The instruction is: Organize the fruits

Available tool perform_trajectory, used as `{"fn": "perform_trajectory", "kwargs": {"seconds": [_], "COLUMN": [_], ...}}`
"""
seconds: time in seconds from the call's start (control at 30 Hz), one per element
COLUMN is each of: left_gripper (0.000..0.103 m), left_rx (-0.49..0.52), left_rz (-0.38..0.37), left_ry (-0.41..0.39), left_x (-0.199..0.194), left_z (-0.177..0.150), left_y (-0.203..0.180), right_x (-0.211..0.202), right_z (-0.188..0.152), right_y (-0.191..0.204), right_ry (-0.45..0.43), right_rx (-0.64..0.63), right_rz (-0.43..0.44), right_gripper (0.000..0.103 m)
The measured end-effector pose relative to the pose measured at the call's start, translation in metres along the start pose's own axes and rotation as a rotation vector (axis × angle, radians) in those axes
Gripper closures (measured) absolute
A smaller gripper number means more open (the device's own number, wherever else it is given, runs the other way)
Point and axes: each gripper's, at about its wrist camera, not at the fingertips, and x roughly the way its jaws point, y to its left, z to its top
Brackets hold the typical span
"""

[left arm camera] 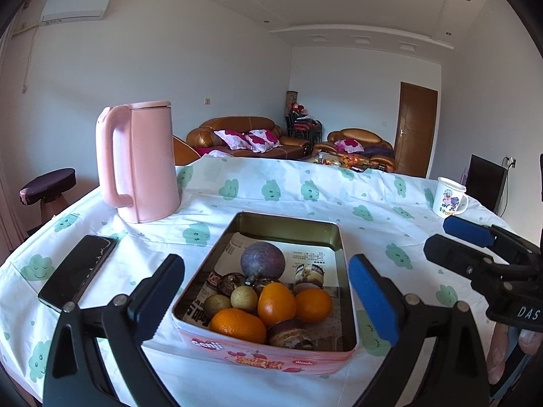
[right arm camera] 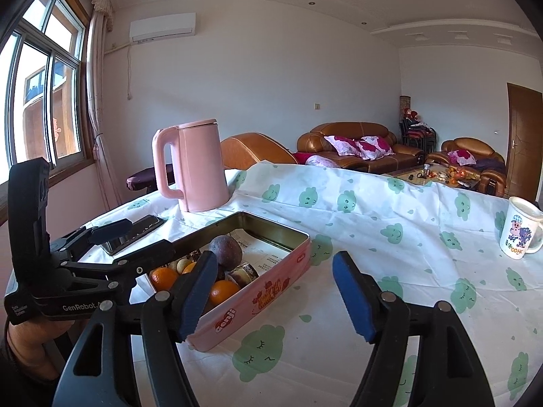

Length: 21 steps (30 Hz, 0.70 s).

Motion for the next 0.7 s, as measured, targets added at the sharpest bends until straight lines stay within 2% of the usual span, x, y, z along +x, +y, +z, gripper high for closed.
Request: {"fn": "perform_trajectory", "kwargs": {"seconds": [0.7], "left_gripper": [0.0], "left_rx": [0.0], "left_rz": [0.006], "left_ry": [0.006], "left_x": [0.0004], "left_z": [0.0004], "left_y": [-0.0036], "right_x": [-0.0074], "right_z": [-0.0021], "right_y": [-0.0071], "right_ry": [-0.008], "right_rx": [0.018], "right_rz": [-0.014], "right_gripper": [0.028]}}
